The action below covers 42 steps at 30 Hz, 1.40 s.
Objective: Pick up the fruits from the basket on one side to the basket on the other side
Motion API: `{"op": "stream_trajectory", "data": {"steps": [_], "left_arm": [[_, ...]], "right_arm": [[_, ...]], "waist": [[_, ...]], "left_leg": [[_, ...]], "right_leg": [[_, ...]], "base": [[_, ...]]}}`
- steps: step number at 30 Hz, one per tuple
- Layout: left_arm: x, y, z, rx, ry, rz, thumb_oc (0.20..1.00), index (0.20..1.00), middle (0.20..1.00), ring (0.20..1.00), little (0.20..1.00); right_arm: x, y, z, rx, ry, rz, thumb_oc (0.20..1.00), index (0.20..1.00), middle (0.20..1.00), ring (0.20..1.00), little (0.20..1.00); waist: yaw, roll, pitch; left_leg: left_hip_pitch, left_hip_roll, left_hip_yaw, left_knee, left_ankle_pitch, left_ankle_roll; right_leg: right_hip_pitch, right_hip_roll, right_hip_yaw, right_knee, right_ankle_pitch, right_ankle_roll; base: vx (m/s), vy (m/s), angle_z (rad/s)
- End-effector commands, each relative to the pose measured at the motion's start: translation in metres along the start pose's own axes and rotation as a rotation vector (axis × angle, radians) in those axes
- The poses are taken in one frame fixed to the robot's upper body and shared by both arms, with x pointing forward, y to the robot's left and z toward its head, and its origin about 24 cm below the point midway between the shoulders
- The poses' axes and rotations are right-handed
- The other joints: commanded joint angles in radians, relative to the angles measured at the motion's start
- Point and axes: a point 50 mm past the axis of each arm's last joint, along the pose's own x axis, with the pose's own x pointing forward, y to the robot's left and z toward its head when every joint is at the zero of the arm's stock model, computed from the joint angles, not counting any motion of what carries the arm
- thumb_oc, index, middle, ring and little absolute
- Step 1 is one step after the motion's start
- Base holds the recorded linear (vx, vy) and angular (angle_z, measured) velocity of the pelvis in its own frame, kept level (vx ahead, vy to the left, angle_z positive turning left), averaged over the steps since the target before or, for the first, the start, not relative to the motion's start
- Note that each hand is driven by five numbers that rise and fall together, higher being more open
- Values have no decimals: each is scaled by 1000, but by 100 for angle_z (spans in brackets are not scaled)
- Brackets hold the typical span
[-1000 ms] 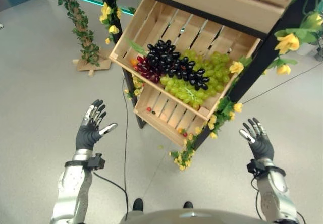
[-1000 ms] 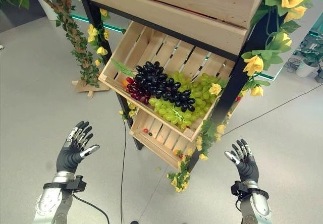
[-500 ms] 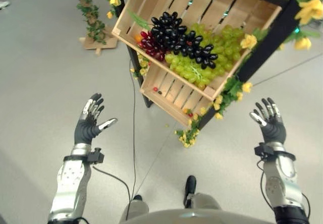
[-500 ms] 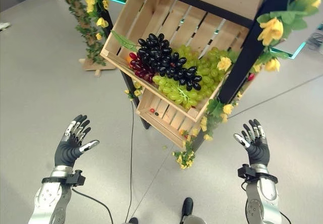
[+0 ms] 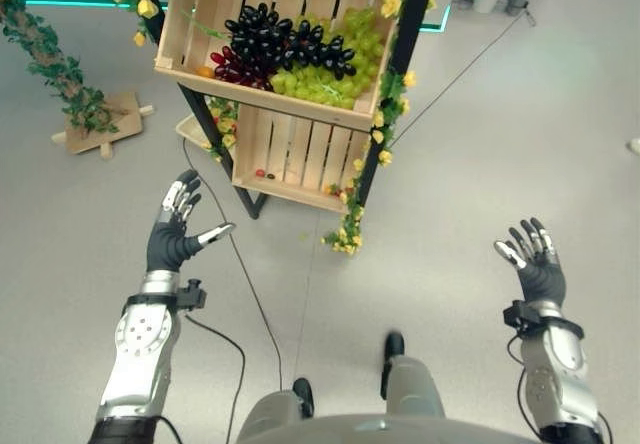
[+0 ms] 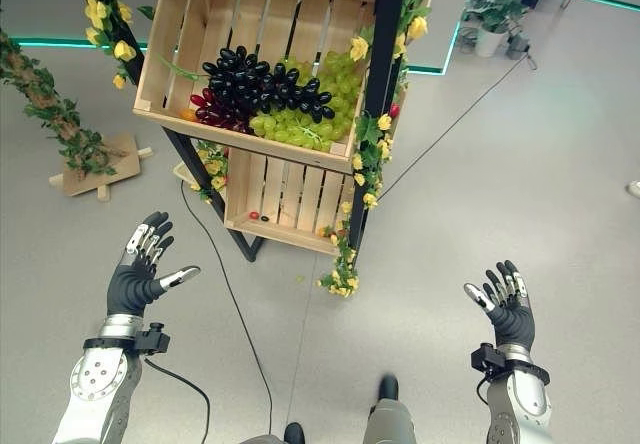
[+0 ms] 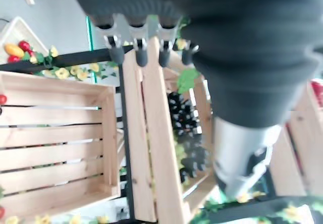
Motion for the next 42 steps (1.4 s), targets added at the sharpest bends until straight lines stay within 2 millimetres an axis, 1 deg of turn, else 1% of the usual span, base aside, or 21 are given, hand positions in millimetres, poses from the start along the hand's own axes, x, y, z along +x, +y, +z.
{"op": "stream_trajectory", "data": {"steps": [1, 4, 10, 13, 16, 18, 20, 21, 22, 24, 26, 27, 28, 30, 31, 32, 33, 34, 38, 39, 42], "left_arm": [[0, 8, 24, 61, -128, 10, 1000, 1000, 1000, 1000, 1000], [-2, 9, 26, 68, -138, 21, 1000, 1000, 1000, 1000, 1000], [6, 6, 27, 96, -152, 0, 1000, 1000, 1000, 1000, 1000], [11, 0, 25, 77, -159, -6, 1000, 1000, 1000, 1000, 1000], [10, -1, 26, 66, -167, -7, 1000, 1000, 1000, 1000, 1000], [12, -1, 28, 67, -180, 1, 1000, 1000, 1000, 1000, 1000], [16, -4, 31, 75, -196, -20, 1000, 1000, 1000, 1000, 1000], [19, -6, 31, 66, -198, -32, 1000, 1000, 1000, 1000, 1000], [21, -10, 31, 55, -200, -34, 1000, 1000, 1000, 1000, 1000], [24, -17, 29, 19, -199, -26, 1000, 1000, 1000, 1000, 1000], [24, -21, 29, 15, -195, -35, 1000, 1000, 1000, 1000, 1000], [24, -21, 30, 8, -201, -33, 1000, 1000, 1000, 1000, 1000], [24, -21, 30, 8, -201, -34, 1000, 1000, 1000, 1000, 1000], [26, -26, 28, -6, -196, -47, 1000, 1000, 1000, 1000, 1000], [26, -26, 29, -6, -196, -47, 1000, 1000, 1000, 1000, 1000], [25, -23, 33, 29, -217, -47, 1000, 1000, 1000, 1000, 1000], [25, -23, 33, 30, -217, -46, 1000, 1000, 1000, 1000, 1000], [22, -20, 34, 36, -221, -38, 1000, 1000, 1000, 1000, 1000], [21, -14, 33, 59, -216, -30, 1000, 1000, 1000, 1000, 1000], [18, -14, 32, 54, -206, -42, 1000, 1000, 1000, 1000, 1000], [18, -17, 36, 68, -217, -86, 1000, 1000, 1000, 1000, 1000]], "right_arm": [[11, 3, 29, -66, -132, 45, 1000, 1000, 1000, 1000, 1000], [17, 5, 33, -62, -142, 57, 1000, 1000, 1000, 1000, 1000], [12, -5, 36, -75, -142, 34, 1000, 1000, 1000, 1000, 1000], [13, 0, 41, -88, -163, 71, 1000, 1000, 1000, 1000, 1000], [13, 6, 46, -112, -177, 115, 1000, 1000, 1000, 1000, 1000], [16, 18, 52, -124, -208, 165, 1000, 1000, 1000, 1000, 1000], [15, 19, 54, -112, -215, 174, 1000, 1000, 1000, 1000, 1000], [13, 16, 52, -94, -214, 158, 1000, 1000, 1000, 1000, 1000], [13, 17, 53, -85, -223, 156, 1000, 1000, 1000, 1000, 1000], [16, 22, 50, -45, -221, 152, 1000, 1000, 1000, 1000, 1000], [16, 22, 47, -46, -204, 151, 1000, 1000, 1000, 1000, 1000], [15, 19, 45, -37, -197, 137, 1000, 1000, 1000, 1000, 1000], [15, 19, 45, -36, -197, 137, 1000, 1000, 1000, 1000, 1000], [13, 17, 41, -48, -182, 125, 1000, 1000, 1000, 1000, 1000], [14, 17, 41, -48, -183, 125, 1000, 1000, 1000, 1000, 1000], [17, 21, 39, -63, -177, 141, 1000, 1000, 1000, 1000, 1000], [17, 22, 39, -63, -177, 141, 1000, 1000, 1000, 1000, 1000], [18, 26, 35, -59, -162, 160, 1000, 1000, 1000, 1000, 1000], [19, 31, 36, -49, -159, 197, 1000, 1000, 1000, 1000, 1000], [19, 31, 35, -37, -152, 203, 1000, 1000, 1000, 1000, 1000], [11, 21, 33, -49, -135, 172, 1000, 1000, 1000, 1000, 1000]], "waist": [[-4, -10, -68], [-2, -21, -82], [-51, -10, -75], [-132, 1, -46], [-159, 2, -41], [-154, 10, -40], [-181, 2, -42], [-185, -2, -41], [-184, -18, -36], [-157, -44, -27], [-136, -65, -30], [-135, -68, -36], [-132, -70, -37], [-112, -52, -31], [-111, -53, -31], [-63, -47, -16], [-59, -46, -16], [-31, -46, -10], [-4, -47, -22], [2, -42, -44], [-17, -48, -67]], "left_leg": [[-17, -29, -171, -24, -19, -27], [-25, 15, -102, -35, 1, -55], [-25, 72, -61, -53, 54, -102], [11, 107, 17, -33, 60, -118], [41, 127, 78, -41, 71, -127], [90, 201, 175, -37, 113, -159], [93, 278, 211, 71, 177, -176], [67, 342, 175, 187, 245, -191], [42, 348, 113, 265, 269, -171], [-12, 236, -73, 383, 220, -140], [-85, 122, -130, 361, 134, -110], [-113, 113, -143, 308, 115, -100], [-112, 111, -138, 302, 121, -99], [-161, 37, -281, 84, 162, -101], [-157, 36, -280, 71, 172, -102], [-197, -45, -478, -37, 220, -124], [-194, -41, -476, -46, 227, -126], [-230, -74, -590, -100, 248, -141], [-215, -110, -657, -67, 270, -144], [-166, -108, -673, -63, 231, -124], [-151, -104, -611, -44, 201, -106]], "right_leg": [[122, 48, 12, -276, 69, 16], [163, 83, -1, -437, 68, 22], [171, 128, -7, -463, 46, -2], [144, 159, 74, -461, 46, -18], [105, 178, 135, -468, 73, -26], [85, 185, 63, -448, 70, -27], [90, 234, 83, -409, 28, -65], [114, 286, 118, -419, 13, -102], [133, 306, 160, -429, 13, -126], [166, 333, 255, -459, 24, -152], [207, 349, 331, -486, 38, -142], [223, 355, 358, -490, 37, -131], [220, 353, 362, -491, 40, -131], [263, 392, 455, -486, 27, -128], [261, 390, 456, -486, 30, -128], [300, 442, 566, -483, 20, -120], [297, 444, 570, -483, 24, -120], [318, 471, 667, -477, 13, -110], [336, 484, 755, -472, 12, -89], [330, 467, 794, -460, 0, -65], [322, 425, 824, -437, -10, -36]], "base": [[-103, -228, -66], [-144, -277, -89], [-102, -210, -60], [-111, -144, -49], [-56, -202, -106], [-26, -421, -197], [78, -590, -217], [143, -621, -85], [99, -549, -89], [95, -313, -161], [203, -221, -209], [164, -137, -130], [255, -73, -192], [292, -14, -162], [317, -58, -117], [174, -61, -140], [354, -95, -230], [219, -38, -216], [200, 86, -244], [303, 289, -208], [203, 232, -220]]}}
